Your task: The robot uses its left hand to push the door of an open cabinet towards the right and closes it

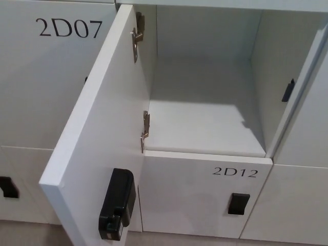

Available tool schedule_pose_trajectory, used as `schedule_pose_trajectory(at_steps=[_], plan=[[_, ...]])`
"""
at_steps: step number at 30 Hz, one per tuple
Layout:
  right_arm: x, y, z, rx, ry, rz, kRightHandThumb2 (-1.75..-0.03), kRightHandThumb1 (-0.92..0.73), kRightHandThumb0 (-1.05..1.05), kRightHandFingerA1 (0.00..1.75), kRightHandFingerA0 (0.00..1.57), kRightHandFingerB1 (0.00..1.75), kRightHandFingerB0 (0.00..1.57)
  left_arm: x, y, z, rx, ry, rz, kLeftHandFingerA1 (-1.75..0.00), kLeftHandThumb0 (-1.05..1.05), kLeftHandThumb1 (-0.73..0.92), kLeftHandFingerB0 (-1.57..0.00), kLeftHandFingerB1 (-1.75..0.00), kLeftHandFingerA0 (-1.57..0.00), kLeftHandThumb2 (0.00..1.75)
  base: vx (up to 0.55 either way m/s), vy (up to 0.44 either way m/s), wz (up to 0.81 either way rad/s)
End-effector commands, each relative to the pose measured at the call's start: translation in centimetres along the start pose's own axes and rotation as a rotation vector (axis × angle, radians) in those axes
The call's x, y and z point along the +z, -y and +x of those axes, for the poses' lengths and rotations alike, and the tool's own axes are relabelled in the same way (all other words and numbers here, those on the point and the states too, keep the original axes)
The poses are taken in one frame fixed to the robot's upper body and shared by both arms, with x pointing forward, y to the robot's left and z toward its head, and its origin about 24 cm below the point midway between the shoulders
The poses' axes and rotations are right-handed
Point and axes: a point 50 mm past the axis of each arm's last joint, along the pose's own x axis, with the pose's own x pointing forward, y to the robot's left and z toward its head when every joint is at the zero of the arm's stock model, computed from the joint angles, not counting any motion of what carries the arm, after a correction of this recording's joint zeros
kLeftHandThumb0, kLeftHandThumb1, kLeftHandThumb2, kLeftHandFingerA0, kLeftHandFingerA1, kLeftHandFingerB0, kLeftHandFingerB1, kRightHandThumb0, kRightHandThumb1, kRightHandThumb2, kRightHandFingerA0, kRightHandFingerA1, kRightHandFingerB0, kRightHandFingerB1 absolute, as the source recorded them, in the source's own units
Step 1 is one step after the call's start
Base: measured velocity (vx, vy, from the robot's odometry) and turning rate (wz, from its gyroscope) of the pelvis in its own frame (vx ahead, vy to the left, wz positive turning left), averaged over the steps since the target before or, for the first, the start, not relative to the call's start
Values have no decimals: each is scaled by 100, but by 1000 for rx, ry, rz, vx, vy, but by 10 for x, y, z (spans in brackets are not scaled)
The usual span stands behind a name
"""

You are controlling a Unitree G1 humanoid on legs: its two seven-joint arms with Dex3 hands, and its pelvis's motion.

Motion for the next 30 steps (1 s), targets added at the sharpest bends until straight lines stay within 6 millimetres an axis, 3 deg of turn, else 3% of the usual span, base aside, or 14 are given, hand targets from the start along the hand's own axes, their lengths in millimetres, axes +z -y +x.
schedule_pose_trajectory(at_steps=[1,2,3,4,5,6,8,9,10,11,13,27,29,30], plan=[[0,2,0,-43,19,-21,-65,-81,-47,42,54,38,48,4,-8,-1,3,53,-5,-55,-63,69,-25,-46,-39,105,0,0,0],[0,3,0,-43,20,-21,-103,-67,-46,59,50,53,39,4,-8,-1,4,56,4,-56,-58,67,-23,-47,-39,105,0,0,0],[0,3,0,-43,21,-21,-103,-67,-46,59,50,53,39,4,-8,-1,5,60,14,-56,-58,67,-23,-47,-39,105,0,0,0],[1,3,0,-44,25,-15,-102,-67,-45,59,50,53,40,5,-8,-1,10,61,14,-37,-63,86,-39,-34,-47,66,0,0,0],[2,4,0,-45,26,-12,-102,-67,-45,59,50,53,40,5,-8,-1,12,61,14,-37,-63,86,-39,-34,-47,66,0,0,0],[2,3,0,-42,25,-3,-64,-81,-46,42,55,39,49,4,-8,-1,11,64,19,-37,-63,88,-37,-33,-46,67,0,0,0],[2,3,1,-39,22,20,-64,-80,-44,42,56,39,50,4,-7,-2,13,71,34,-37,-64,89,-37,-33,-47,67,0,0,0],[2,3,1,-44,19,12,-101,-66,-44,60,53,54,40,4,-6,-2,18,72,53,-35,-65,90,-33,-32,-43,68,0,0,0],[2,4,1,-51,17,-3,-101,-66,-44,60,53,54,40,4,-4,-1,22,73,73,-35,-65,90,-33,-32,-43,68,0,0,0],[2,4,1,-55,14,-7,-64,-79,-45,42,55,38,48,5,-3,-1,22,79,79,-38,-71,81,-29,-34,-39,74,0,0,0],[1,4,1,-63,11,-2,-64,-80,-42,42,53,39,47,13,-1,0,28,124,82,-35,-64,87,-36,-32,-45,67,0,0,0],[-2,8,0,-91,-5,14,-99,-65,-47,56,40,49,29,194,26,-6,91,796,364,-34,-64,89,-27,-31,-34,67,0,0,0],[-2,8,1,-84,-6,-4,-99,-65,-47,56,40,49,29,214,33,-13,86,862,391,-36,-62,89,-28,-32,-35,67,0,0,0],[-1,9,1,-86,-4,-1,-64,-79,-43,40,48,37,43,225,36,-16,85,894,416,-36,-63,90,-28,-31,-34,67,0,0,0]])
